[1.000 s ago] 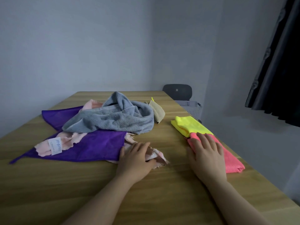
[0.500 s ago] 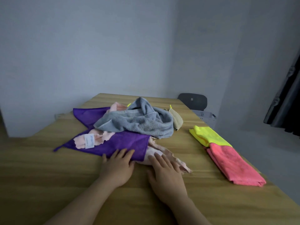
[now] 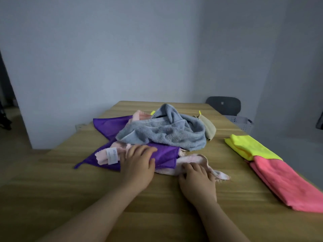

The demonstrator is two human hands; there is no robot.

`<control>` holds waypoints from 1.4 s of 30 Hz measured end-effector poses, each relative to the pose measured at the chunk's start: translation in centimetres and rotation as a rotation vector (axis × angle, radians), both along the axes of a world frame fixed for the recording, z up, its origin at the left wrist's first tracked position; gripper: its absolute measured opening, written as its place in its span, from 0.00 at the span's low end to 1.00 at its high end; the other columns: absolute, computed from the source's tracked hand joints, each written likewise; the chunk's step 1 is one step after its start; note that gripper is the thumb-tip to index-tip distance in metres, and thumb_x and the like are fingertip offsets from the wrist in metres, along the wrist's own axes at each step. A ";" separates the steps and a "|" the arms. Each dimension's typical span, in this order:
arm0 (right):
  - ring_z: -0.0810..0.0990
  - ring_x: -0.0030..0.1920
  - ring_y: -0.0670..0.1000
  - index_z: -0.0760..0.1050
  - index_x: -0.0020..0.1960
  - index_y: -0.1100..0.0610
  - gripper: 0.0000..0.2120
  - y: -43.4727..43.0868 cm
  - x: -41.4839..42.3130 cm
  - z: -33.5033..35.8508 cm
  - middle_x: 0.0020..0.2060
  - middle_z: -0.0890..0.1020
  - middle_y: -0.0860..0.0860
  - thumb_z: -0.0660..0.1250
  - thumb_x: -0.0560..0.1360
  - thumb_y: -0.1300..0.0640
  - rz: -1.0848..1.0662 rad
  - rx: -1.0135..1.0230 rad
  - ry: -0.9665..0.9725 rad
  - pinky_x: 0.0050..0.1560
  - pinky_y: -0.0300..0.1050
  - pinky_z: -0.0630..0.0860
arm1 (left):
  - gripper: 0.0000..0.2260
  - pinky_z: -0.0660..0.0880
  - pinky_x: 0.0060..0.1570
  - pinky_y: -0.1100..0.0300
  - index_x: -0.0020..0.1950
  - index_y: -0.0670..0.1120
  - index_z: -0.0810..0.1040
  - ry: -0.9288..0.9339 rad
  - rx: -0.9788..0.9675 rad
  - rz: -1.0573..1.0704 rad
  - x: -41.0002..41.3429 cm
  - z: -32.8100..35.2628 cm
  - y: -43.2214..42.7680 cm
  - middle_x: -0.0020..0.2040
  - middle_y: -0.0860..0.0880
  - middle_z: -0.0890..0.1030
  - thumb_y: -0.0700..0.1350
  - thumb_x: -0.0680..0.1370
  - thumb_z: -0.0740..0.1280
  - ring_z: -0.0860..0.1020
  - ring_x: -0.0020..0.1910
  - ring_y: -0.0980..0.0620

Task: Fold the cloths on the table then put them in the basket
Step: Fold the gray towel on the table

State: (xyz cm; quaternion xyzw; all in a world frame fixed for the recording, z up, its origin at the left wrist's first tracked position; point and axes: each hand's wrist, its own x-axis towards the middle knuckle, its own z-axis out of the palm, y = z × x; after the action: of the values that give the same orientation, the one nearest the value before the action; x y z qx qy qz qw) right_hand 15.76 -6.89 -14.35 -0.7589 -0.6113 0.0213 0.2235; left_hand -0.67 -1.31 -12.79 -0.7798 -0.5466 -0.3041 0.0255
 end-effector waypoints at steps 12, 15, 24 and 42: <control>0.61 0.70 0.49 0.64 0.68 0.48 0.19 -0.1 0.1 -0.7 0.67 0.68 0.44 0.52 0.78 0.48 0.028 0.065 -0.009 0.71 0.51 0.51 | 0.09 0.71 0.56 0.49 0.43 0.50 0.76 -0.033 -0.221 0.036 2.8 2.7 8.5 0.51 0.47 0.77 0.50 0.80 0.60 0.73 0.59 0.43; 0.62 0.70 0.48 0.64 0.67 0.47 0.19 0.1 0.4 -0.7 0.67 0.68 0.44 0.53 0.77 0.48 0.018 0.071 -0.006 0.70 0.51 0.52 | 0.11 0.69 0.39 0.55 0.45 0.43 0.75 -0.349 -0.211 -0.010 3.1 5.3 8.6 0.51 0.40 0.77 0.48 0.80 0.58 0.74 0.43 0.45; 0.74 0.58 0.54 0.70 0.61 0.54 0.14 -2.0 0.2 0.6 0.61 0.76 0.53 0.58 0.77 0.57 -0.076 0.250 0.337 0.55 0.45 0.71 | 0.12 0.73 0.46 0.53 0.40 0.48 0.71 -1.162 -0.027 -0.132 -2.4 14.6 0.4 0.41 0.48 0.75 0.51 0.81 0.57 0.74 0.44 0.49; 0.77 0.59 0.51 0.71 0.63 0.53 0.16 -6.0 -1.5 0.3 0.58 0.79 0.51 0.62 0.76 0.58 -0.075 0.247 0.491 0.53 0.43 0.71 | 0.18 0.55 0.70 0.43 0.64 0.62 0.70 -0.103 -0.414 -0.043 -3.8 -1.7 -5.2 0.67 0.59 0.72 0.63 0.78 0.52 0.65 0.70 0.53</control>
State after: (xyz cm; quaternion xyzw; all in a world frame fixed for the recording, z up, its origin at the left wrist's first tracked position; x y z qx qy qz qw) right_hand 14.25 -12.91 -14.09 -0.7200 -0.5084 0.1214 0.4565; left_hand -4.44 -6.53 -14.45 -0.7634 -0.5812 -0.2252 -0.1696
